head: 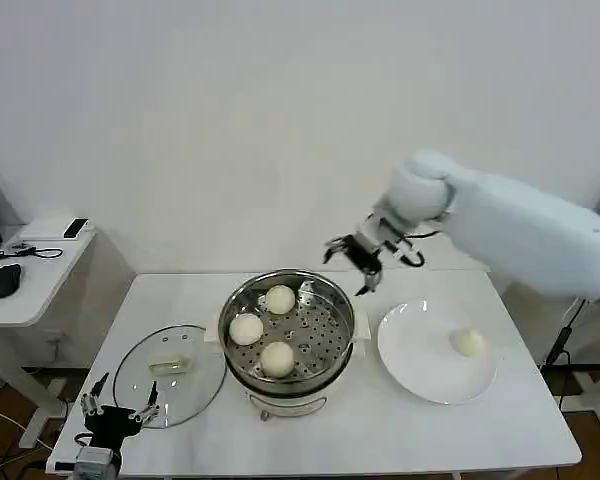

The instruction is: Take steamed baozi put them in steamer then cover it.

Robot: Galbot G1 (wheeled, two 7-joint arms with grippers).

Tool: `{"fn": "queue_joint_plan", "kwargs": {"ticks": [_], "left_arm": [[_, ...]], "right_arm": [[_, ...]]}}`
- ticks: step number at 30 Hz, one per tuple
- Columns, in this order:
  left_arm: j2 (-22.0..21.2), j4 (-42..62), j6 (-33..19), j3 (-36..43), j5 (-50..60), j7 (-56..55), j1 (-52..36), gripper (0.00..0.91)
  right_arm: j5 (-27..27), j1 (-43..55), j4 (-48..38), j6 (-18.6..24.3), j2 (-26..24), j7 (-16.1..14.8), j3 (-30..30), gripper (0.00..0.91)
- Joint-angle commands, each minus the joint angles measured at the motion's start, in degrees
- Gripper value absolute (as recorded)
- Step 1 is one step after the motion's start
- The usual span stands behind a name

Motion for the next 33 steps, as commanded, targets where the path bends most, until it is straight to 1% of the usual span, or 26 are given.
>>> {"fn": "queue_joint_plan", "kwargs": {"ticks": [1, 5, 8, 16, 21, 25, 29, 33], "left_arm": [[0.2, -0.8, 0.1, 0.0, -0.3, 0.1, 0.1, 0.907], [0.1, -1.1, 0.1, 0.2, -0.2, 0.1, 0.1, 0.907], [0.1, -1.1, 0.2, 0.2, -0.2, 0.2, 0.1, 0.907], [0.1, -0.8, 0.1, 0.3, 0.2, -0.1, 0.9, 0.907], [0.4, -0.9, 0.1, 0.0, 0.1, 0.0, 1.1, 0.907], [0.3, -0.6, 0.1, -0.1, 0.0, -0.1, 1.1, 0.907], [0.2, -0.4, 0.1, 0.2, 0.2, -0.1, 0.9, 0.907], [0.1, -0.7, 0.1, 0.5, 0.4, 0.1, 1.1, 0.907]], "right_arm": [[2.0, -4.6, -7.8, -14.6, -6.2, -3.7, 4.7, 0.907], [-4.8, -8.1, -11.4, -12.8, -6.3, -4.0, 6.3, 0.907], [-10.8, -12.1, -13.3, -11.8, -6.1, -3.7, 9.3, 0.907], [-15.5, -20.9, -17.6, -10.3, -4.4, -3.2, 14.4, 0.907], [-20.3, -24.9, -19.6, -9.9, -3.4, -3.1, 16.4, 0.907], [-21.6, -26.7, -20.4, -9.4, -3.6, -3.1, 17.0, 0.907], [-22.3, -28.9, -21.7, -9.2, -3.3, -2.0, 18.5, 0.907], [-24.4, -29.7, -22.8, -8.5, -3.0, -1.9, 19.2, 0.907]]}}
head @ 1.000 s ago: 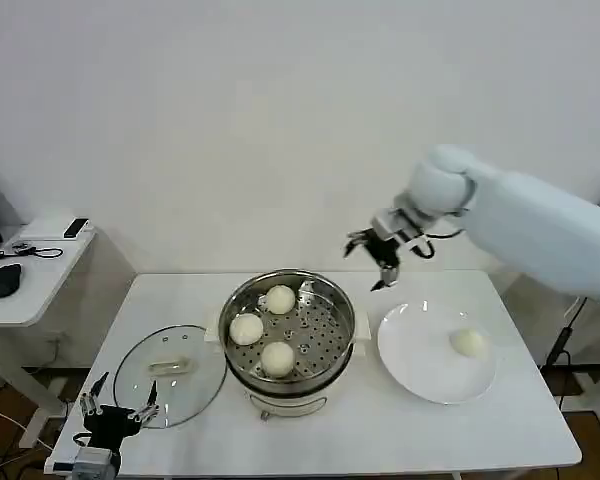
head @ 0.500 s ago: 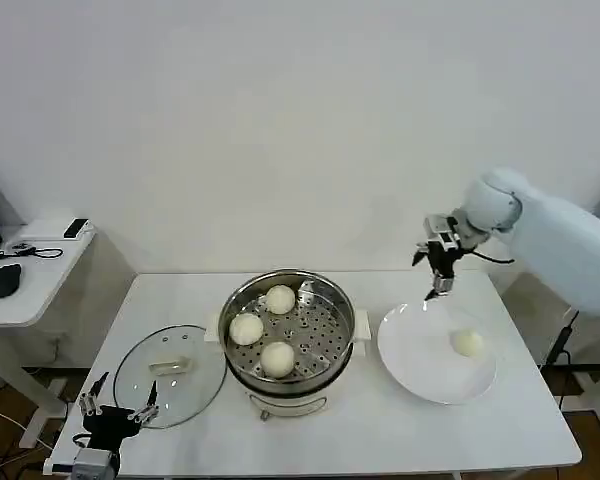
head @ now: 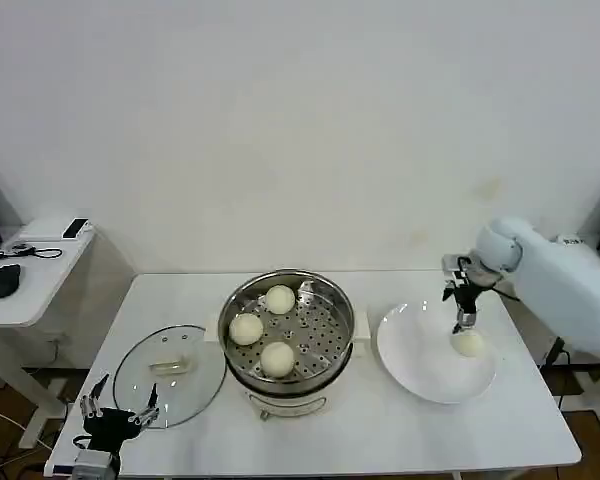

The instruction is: Take steamed baozi put them in steamer then cover it.

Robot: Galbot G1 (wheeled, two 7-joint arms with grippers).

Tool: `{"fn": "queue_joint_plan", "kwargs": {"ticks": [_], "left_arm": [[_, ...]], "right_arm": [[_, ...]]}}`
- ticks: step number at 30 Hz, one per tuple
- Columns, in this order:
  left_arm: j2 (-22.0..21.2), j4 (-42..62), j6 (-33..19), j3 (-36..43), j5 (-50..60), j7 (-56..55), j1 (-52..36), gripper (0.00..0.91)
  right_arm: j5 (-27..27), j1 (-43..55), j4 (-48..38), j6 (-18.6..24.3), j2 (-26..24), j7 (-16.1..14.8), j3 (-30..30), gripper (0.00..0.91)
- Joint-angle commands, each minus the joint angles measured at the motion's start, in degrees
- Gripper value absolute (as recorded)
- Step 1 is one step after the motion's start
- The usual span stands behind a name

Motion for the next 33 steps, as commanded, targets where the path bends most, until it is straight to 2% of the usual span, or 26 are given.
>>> {"fn": "queue_joint_plan", "kwargs": {"ticks": [1, 12, 33], "left_arm": [[0.0, -0.1, 0.0, 0.0, 0.1, 0.0, 0.1, 0.907], [-0.1, 0.2, 0.0, -0.1, 0.1, -0.1, 0.1, 0.907], [0.2, 1.9, 0.0, -0.7, 0.0, 0.0, -0.6, 0.907]], "right_arm": [[-5.5, -4.9, -3.3, 0.5, 0.2, 0.6, 2.8, 0.907], [-10.3, -5.7, -8.6, 4.0, 2.6, 2.8, 4.9, 0.907], [-11.8, -6.6, -10.8, 4.8, 4.7, 3.3, 4.8, 0.907]]}}
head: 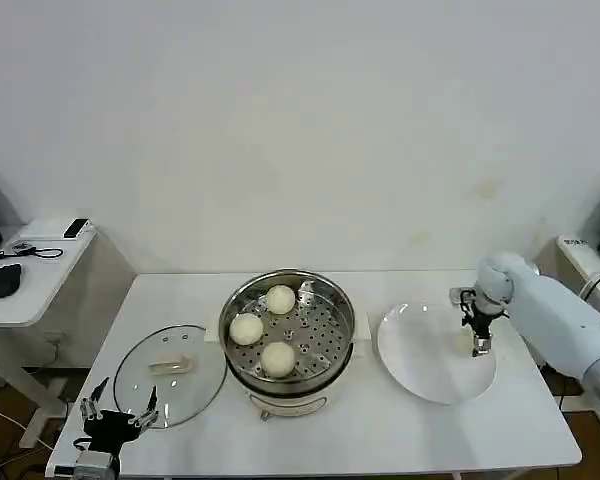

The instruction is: Take steamed baozi put them in steamer then cover it.

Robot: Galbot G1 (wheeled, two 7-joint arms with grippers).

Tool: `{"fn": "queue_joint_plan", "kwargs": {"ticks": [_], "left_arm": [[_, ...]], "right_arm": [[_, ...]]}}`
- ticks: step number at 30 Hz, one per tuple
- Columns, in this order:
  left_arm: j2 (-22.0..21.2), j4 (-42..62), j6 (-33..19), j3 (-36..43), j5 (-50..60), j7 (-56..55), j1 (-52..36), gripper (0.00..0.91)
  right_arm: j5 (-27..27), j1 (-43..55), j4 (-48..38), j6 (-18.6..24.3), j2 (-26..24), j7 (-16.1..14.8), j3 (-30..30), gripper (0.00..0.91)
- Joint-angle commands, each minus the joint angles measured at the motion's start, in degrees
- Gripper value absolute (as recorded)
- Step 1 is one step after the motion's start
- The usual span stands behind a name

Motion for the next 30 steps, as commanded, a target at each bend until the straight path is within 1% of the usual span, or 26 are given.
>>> {"fn": "queue_joint_plan", "kwargs": {"ticks": [1, 3, 4, 5, 6, 7, 8, 18, 22, 26, 27, 29, 30], "left_arm": [[0.1, 0.4, 0.0, 0.0, 0.0, 0.0, -0.1, 0.907], [0.0, 0.6, 0.0, 0.1, 0.0, 0.0, -0.2, 0.907], [0.0, 0.8, 0.0, 0.1, 0.0, 0.0, -0.2, 0.907], [0.0, 0.9, 0.0, 0.2, 0.0, 0.0, -0.3, 0.907], [0.0, 0.9, 0.0, 0.2, 0.1, 0.0, -0.3, 0.907], [0.0, 0.9, 0.0, 0.2, 0.1, 0.0, -0.3, 0.907], [0.0, 0.9, 0.0, 0.3, 0.0, 0.0, -0.4, 0.907], [0.0, 1.1, 0.0, 0.3, 0.1, 0.0, -0.5, 0.907], [0.2, 1.1, 0.0, 0.3, 0.0, 0.0, -0.7, 0.907], [0.2, 1.1, -0.1, 0.4, 0.5, -0.2, -1.0, 0.907], [0.0, 1.2, -0.2, 0.5, 1.6, -0.4, -1.1, 0.907], [-0.1, 1.5, -0.2, 0.6, 2.7, -0.5, -1.2, 0.907], [-0.1, 1.5, -0.2, 0.7, 2.7, -0.6, -1.2, 0.907]], "right_arm": [[-0.9, -0.4, -1.1, 0.4, 0.5, 0.4, 0.3, 0.907], [-0.9, -0.3, -1.2, 0.2, 0.5, 0.6, 0.2, 0.907], [-0.9, -0.3, -1.2, 0.2, 0.5, 0.8, 0.2, 0.806], [-0.7, -0.4, -1.3, 0.2, 0.5, 0.8, 0.3, 0.766], [-0.7, -0.4, -1.3, 0.2, 0.5, 1.0, 0.3, 0.766], [-0.6, -0.5, -1.2, 0.1, 0.5, 1.0, 0.3, 0.574], [-0.6, -0.5, -1.2, 0.1, 0.5, 1.0, 0.3, 0.524], [0.2, -0.2, -0.6, 0.0, 0.3, 1.3, 0.1, 0.504], [2.7, 0.1, 2.2, -1.3, -0.9, 1.5, -0.2, 0.504], [5.6, 2.7, 6.5, -2.7, -2.9, 1.6, -2.6, 0.504], [8.0, 4.8, 9.8, -3.5, -3.8, 1.6, -3.8, 0.504], [10.0, 6.7, 13.6, -5.0, -4.8, 1.6, -4.7, 0.504], [12.0, 9.4, 17.0, -5.6, -5.3, 1.6, -5.7, 0.504]]}}
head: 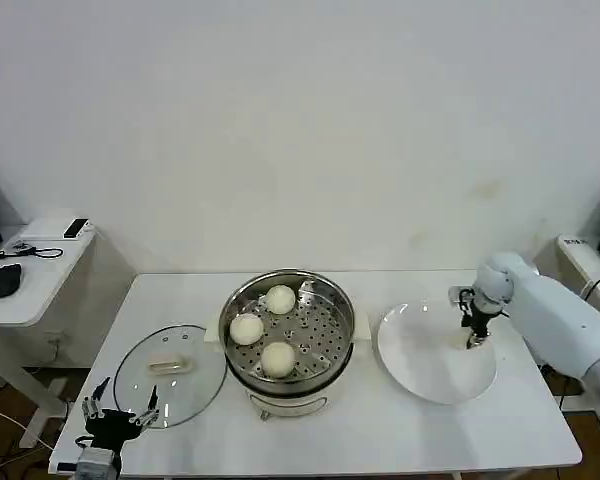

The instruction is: Take steamed baozi put them in steamer then cover it.

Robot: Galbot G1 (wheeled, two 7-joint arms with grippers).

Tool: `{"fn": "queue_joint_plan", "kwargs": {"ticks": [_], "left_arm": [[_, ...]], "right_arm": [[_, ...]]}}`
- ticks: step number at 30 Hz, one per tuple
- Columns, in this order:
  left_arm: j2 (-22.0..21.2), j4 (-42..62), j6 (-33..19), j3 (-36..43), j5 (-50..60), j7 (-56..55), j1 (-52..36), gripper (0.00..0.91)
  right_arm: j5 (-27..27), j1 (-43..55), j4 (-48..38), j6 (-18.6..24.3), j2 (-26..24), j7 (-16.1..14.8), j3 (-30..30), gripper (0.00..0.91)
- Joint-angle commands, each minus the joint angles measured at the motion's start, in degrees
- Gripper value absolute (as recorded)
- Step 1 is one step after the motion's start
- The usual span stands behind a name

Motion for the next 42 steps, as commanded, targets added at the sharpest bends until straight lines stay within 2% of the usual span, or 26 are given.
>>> {"fn": "queue_joint_plan", "kwargs": {"ticks": [1, 2, 3, 7, 13, 14, 20, 24, 34, 42], "left_arm": [[0.0, 0.2, -0.1, 0.3, 1.9, -0.2, 0.0, 0.907], [0.0, 0.2, 0.0, 0.3, 1.9, -0.2, 0.0, 0.907], [0.0, 0.1, 0.0, 0.4, 1.9, -0.2, 0.0, 0.907], [0.1, -0.6, 0.0, 0.3, 1.8, -0.1, -0.1, 0.907], [0.3, -0.9, 0.0, -0.3, 1.7, -0.1, 0.1, 0.907], [0.1, -1.2, 0.0, -0.4, 1.7, -0.2, 0.3, 0.907], [-1.0, -2.5, -0.2, -1.0, 1.8, -0.9, 0.8, 0.907], [-1.6, -3.1, -0.3, -1.1, 1.0, -1.0, 1.0, 0.907], [-1.8, -3.3, -0.3, -0.6, 1.1, -1.4, 0.5, 0.907], [-1.8, -4.1, -0.4, -0.2, 1.1, -1.3, 0.7, 0.907]], "right_arm": [[9.9, 8.9, 14.6, -4.2, -3.2, 0.1, -4.9, 0.504], [10.3, 9.3, 15.0, -4.3, -3.4, 0.0, -5.5, 0.504], [13.6, 13.8, 18.3, -5.5, -3.4, 0.0, -7.9, 0.504], [20.6, 21.9, 23.2, -8.3, -0.6, -0.4, -12.5, 0.504], [30.6, 30.0, 24.1, -12.3, 5.8, -0.2, -15.6, 0.504], [33.1, 31.5, 23.9, -13.4, 8.4, -0.2, -16.3, 0.504], [38.5, 34.7, 22.1, -15.7, 15.6, 0.4, -19.3, 0.504], [43.3, 36.4, 23.1, -17.8, 18.0, 1.3, -22.1, 0.504], [45.4, 33.6, 22.1, -20.1, 21.5, 3.3, -27.7, 0.504], [44.9, 30.3, 21.0, -20.9, 22.6, 4.2, -31.9, 0.504]]}}
